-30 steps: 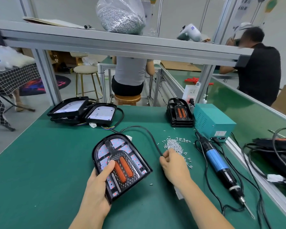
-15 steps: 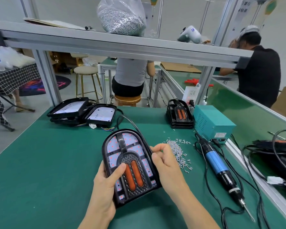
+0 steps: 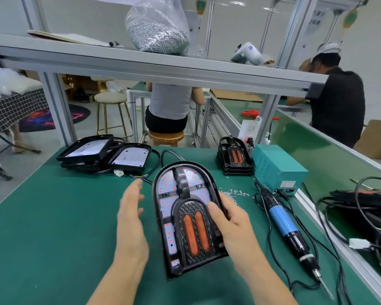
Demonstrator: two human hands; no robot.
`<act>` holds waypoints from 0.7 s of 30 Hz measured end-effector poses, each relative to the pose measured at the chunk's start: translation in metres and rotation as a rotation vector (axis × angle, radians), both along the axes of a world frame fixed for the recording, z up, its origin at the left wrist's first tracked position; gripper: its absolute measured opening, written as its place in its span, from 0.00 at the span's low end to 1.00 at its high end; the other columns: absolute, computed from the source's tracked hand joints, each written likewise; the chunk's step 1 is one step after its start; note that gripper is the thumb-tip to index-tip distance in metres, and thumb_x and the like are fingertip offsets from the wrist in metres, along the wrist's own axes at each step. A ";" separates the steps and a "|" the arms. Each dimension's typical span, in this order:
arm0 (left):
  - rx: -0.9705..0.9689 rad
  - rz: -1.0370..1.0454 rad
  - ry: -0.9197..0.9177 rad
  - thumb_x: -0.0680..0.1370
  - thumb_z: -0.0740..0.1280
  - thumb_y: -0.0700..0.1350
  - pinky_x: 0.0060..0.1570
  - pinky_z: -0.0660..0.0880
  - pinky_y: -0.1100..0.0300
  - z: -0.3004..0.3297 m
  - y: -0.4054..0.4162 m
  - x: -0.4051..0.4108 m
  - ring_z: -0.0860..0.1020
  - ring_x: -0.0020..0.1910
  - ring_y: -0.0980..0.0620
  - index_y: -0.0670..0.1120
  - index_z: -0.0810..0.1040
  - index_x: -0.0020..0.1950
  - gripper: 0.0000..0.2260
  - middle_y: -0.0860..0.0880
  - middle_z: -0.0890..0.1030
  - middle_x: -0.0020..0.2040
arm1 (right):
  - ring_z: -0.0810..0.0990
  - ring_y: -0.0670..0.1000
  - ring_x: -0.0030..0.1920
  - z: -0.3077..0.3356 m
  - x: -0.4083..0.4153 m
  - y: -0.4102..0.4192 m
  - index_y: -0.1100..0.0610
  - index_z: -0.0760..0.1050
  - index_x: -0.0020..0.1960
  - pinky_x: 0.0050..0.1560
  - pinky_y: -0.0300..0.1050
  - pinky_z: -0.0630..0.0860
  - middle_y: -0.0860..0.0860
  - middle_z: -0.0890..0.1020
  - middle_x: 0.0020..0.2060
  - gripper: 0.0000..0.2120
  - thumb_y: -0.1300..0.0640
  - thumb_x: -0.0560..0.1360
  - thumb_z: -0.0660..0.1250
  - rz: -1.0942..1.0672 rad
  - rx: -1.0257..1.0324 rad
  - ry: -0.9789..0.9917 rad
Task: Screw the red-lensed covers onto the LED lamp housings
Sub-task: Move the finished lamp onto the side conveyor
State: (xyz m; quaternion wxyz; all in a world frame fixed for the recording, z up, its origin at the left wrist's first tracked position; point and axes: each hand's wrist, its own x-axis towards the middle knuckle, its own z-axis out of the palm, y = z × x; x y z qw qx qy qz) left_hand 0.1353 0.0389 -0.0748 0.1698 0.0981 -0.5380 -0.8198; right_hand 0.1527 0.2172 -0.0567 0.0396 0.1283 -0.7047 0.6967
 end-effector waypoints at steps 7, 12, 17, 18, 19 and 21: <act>-0.115 -0.203 -0.083 0.70 0.72 0.48 0.71 0.61 0.45 0.010 -0.010 -0.052 0.65 0.72 0.44 0.45 0.61 0.75 0.36 0.43 0.66 0.73 | 0.78 0.57 0.51 0.007 0.008 0.021 0.58 0.79 0.60 0.56 0.55 0.74 0.65 0.81 0.56 0.13 0.54 0.78 0.66 0.196 -0.222 -0.194; 0.060 -0.343 -0.065 0.80 0.62 0.44 0.37 0.73 0.60 0.011 0.003 -0.055 0.74 0.34 0.49 0.39 0.72 0.64 0.15 0.45 0.75 0.39 | 0.79 0.58 0.45 0.010 0.007 0.039 0.54 0.81 0.54 0.49 0.58 0.76 0.59 0.84 0.48 0.11 0.49 0.78 0.66 0.045 -0.182 -0.213; 0.097 -0.374 -0.022 0.77 0.59 0.55 0.32 0.61 0.61 0.020 0.039 -0.029 0.64 0.27 0.56 0.46 0.73 0.61 0.18 0.51 0.73 0.32 | 0.85 0.54 0.46 0.003 0.003 0.050 0.47 0.81 0.55 0.50 0.57 0.82 0.52 0.86 0.49 0.10 0.53 0.82 0.61 -0.252 -0.167 -0.199; 0.089 -0.396 -0.008 0.74 0.61 0.58 0.34 0.63 0.60 0.023 0.047 -0.021 0.66 0.29 0.56 0.48 0.73 0.62 0.21 0.51 0.76 0.35 | 0.85 0.54 0.47 0.002 0.003 0.051 0.47 0.81 0.55 0.48 0.55 0.83 0.52 0.86 0.49 0.11 0.53 0.82 0.60 -0.288 -0.179 -0.203; 0.066 -0.428 0.013 0.70 0.64 0.60 0.38 0.66 0.58 0.025 0.054 -0.014 0.69 0.31 0.55 0.51 0.74 0.61 0.23 0.51 0.79 0.39 | 0.85 0.54 0.48 0.001 0.003 0.052 0.48 0.81 0.55 0.47 0.54 0.83 0.51 0.86 0.49 0.11 0.53 0.82 0.60 -0.321 -0.192 -0.203; -0.039 -0.522 0.069 0.67 0.71 0.63 0.50 0.72 0.54 0.026 0.068 0.000 0.77 0.42 0.53 0.57 0.76 0.58 0.21 0.51 0.82 0.49 | 0.85 0.52 0.48 0.001 0.003 0.055 0.47 0.82 0.54 0.45 0.50 0.83 0.50 0.86 0.48 0.11 0.54 0.82 0.60 -0.388 -0.211 -0.186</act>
